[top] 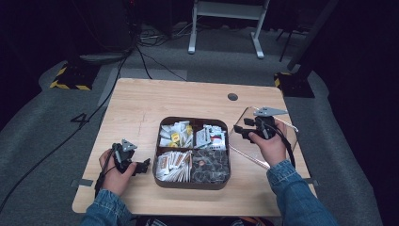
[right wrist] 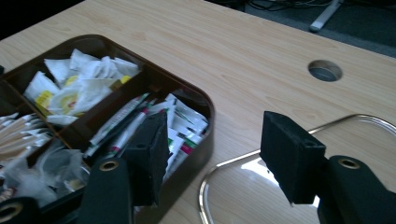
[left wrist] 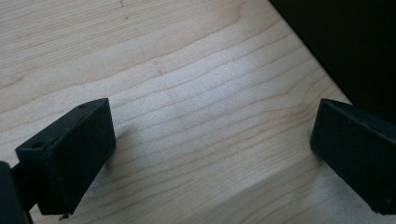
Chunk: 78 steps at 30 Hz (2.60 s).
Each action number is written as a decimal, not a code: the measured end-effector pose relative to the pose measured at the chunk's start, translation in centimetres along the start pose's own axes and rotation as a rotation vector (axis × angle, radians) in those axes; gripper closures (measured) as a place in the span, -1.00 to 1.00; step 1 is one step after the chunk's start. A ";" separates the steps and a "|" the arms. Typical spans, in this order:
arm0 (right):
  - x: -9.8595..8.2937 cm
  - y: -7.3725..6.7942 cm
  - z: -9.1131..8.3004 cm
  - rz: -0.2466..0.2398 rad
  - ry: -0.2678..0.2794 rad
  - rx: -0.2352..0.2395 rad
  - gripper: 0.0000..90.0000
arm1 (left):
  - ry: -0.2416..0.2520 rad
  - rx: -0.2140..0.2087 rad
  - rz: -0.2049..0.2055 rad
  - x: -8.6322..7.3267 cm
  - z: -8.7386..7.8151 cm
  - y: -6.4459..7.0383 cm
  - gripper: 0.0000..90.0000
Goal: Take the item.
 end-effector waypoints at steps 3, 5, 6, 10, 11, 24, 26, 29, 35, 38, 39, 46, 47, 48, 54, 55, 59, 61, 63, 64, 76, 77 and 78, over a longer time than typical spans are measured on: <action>0.2 -1.1 0.5 0.000 -0.010 0.027 -0.02 | -0.001 0.001 0.001 0.0 0.0 0.0 -0.99; 0.4 -2.3 1.2 -0.003 -0.016 0.059 0.04 | -0.001 0.001 0.001 0.0 0.0 0.0 -0.99; 0.4 -2.3 1.2 -0.003 -0.016 0.059 0.04 | -0.001 0.001 0.001 0.0 0.0 0.0 -0.99; 0.6 -3.8 2.2 0.026 -0.014 0.112 0.12 | -0.001 0.000 0.001 0.0 0.0 0.0 -0.99; 0.6 -4.5 2.7 0.031 -0.021 0.132 0.16 | -0.001 0.001 0.001 0.0 0.0 0.0 -0.99; -0.7 -7.6 5.7 0.051 -0.099 0.185 0.31 | -0.002 -0.007 0.006 0.1 0.1 0.1 -1.00; -1.0 -7.6 6.3 0.054 -0.116 0.176 0.30 | -0.002 -0.007 0.006 0.1 0.1 0.1 -1.00; -1.5 -7.6 7.0 0.055 -0.139 0.163 0.30 | -0.003 -0.009 0.007 0.2 0.2 0.1 -1.00; -1.5 -8.2 7.6 0.035 -0.139 0.173 0.43 | -0.003 -0.009 0.008 0.2 0.2 0.1 -1.00; -1.3 -8.5 7.8 0.026 -0.130 0.186 0.51 | -0.002 -0.009 0.007 0.2 0.2 0.1 -1.00; -1.3 -8.8 7.9 0.015 -0.132 0.193 0.54 | -0.002 -0.009 0.009 0.2 0.2 0.1 -1.00; -1.4 -9.3 8.5 0.018 -0.144 0.206 0.56 | -0.002 -0.010 0.010 0.2 0.2 0.2 -1.00; -1.5 -9.3 8.6 0.022 -0.147 0.208 0.57 | -0.002 -0.010 0.009 0.2 0.2 0.2 -1.00; -1.5 -9.3 8.7 0.028 -0.155 0.210 0.57 | -0.002 -0.011 0.009 0.2 0.2 0.2 -1.00; -2.2 -9.1 9.8 0.044 -0.198 0.202 0.60 | -0.002 -0.012 0.010 0.2 0.2 0.2 -1.00; -2.2 -9.1 9.8 0.044 -0.196 0.201 0.63 | -0.002 -0.012 0.010 0.2 0.2 0.2 -1.00; -2.1 -9.1 9.7 0.049 -0.186 0.213 0.93 | -0.002 -0.013 0.011 0.2 0.2 0.2 -1.00; -2.1 -9.2 9.6 0.055 -0.179 0.224 0.97 | -0.002 -0.013 0.011 0.2 0.2 0.2 -1.00; -2.1 -9.3 9.5 0.052 -0.179 0.229 0.99 | -0.002 -0.014 0.012 0.2 0.2 0.2 -1.00; -2.0 -9.4 9.5 0.052 -0.178 0.230 0.99 | -0.004 -0.014 0.013 0.2 0.2 0.2 -1.00; -0.6 -8.9 7.7 0.090 -0.118 0.233 1.00 | -0.003 -0.015 0.012 0.2 0.2 0.3 -1.00; -0.5 -8.9 7.5 0.096 -0.115 0.234 1.00 | -0.002 -0.014 0.012 0.2 0.2 0.3 -1.00; -0.4 -8.7 7.2 0.101 -0.105 0.236 1.00 | -0.001 -0.014 0.010 0.1 0.1 0.3 -1.00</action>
Point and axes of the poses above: each handheld gripper's, and its own axes: z roughly forward along the jaws, x roughly out of its top, y roughly to its right, the point moved 8 cm from there along z, roughly forward along the jaws, and after that the axes turned 3 degrees about y, right-handed, at the moved point
